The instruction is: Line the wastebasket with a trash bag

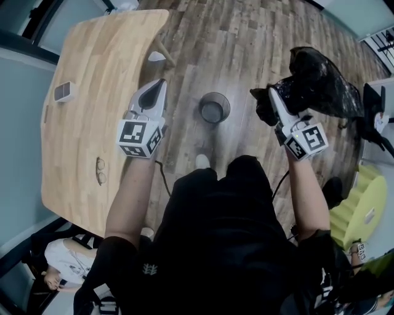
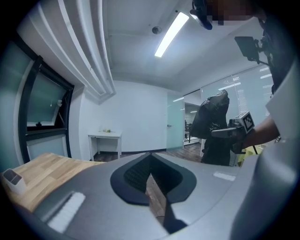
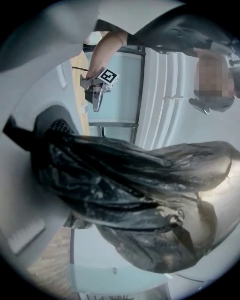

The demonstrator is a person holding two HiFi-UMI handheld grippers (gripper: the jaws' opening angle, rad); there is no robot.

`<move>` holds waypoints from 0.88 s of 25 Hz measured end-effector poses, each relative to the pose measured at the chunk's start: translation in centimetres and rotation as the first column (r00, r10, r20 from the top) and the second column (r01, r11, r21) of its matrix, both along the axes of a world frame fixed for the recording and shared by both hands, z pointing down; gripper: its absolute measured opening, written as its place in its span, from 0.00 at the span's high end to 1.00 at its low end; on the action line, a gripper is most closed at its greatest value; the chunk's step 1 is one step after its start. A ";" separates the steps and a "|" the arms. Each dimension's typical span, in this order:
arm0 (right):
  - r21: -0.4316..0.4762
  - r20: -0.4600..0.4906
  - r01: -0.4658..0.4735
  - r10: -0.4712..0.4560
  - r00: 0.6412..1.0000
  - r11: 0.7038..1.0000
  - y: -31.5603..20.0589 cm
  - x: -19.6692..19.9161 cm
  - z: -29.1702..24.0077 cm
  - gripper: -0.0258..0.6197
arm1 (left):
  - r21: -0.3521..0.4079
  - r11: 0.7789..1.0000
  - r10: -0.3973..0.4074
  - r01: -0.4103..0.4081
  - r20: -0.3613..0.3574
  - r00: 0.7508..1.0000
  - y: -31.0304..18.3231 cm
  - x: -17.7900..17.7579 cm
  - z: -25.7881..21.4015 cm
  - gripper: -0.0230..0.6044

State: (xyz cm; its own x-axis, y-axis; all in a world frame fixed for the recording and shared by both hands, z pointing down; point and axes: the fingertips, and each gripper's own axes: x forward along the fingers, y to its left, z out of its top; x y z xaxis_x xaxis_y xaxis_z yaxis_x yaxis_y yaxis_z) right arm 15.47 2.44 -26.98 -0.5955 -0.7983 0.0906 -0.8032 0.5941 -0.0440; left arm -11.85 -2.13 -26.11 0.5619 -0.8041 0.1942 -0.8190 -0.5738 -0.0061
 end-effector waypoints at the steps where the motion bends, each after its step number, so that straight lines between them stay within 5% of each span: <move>1: -0.002 0.002 0.008 -0.008 1.000 1.000 -0.8 -0.2 0.1 0.96 | -0.002 1.000 0.002 -0.002 0.000 1.000 -0.7 0.1 0.2 0.95; 14: -0.052 0.072 0.193 -0.189 0.979 0.980 -8.9 0.0 8.5 0.96 | -0.059 0.994 -0.089 0.092 0.041 0.995 -6.5 3.4 7.3 0.95; 22: -0.051 0.057 0.259 -0.256 0.965 0.964 -12.2 -2.8 16.6 0.96 | -0.023 0.994 -0.103 0.104 0.058 0.993 -9.1 2.6 14.4 0.95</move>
State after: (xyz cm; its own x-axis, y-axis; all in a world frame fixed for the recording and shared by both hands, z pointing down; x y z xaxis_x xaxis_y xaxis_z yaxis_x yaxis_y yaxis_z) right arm 12.67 -9.72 -10.38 -0.7853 -0.6115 0.0972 -0.6191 0.7760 -0.1202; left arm -9.28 -11.26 -11.71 0.4633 -0.8517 0.2447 -0.8728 -0.4863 -0.0402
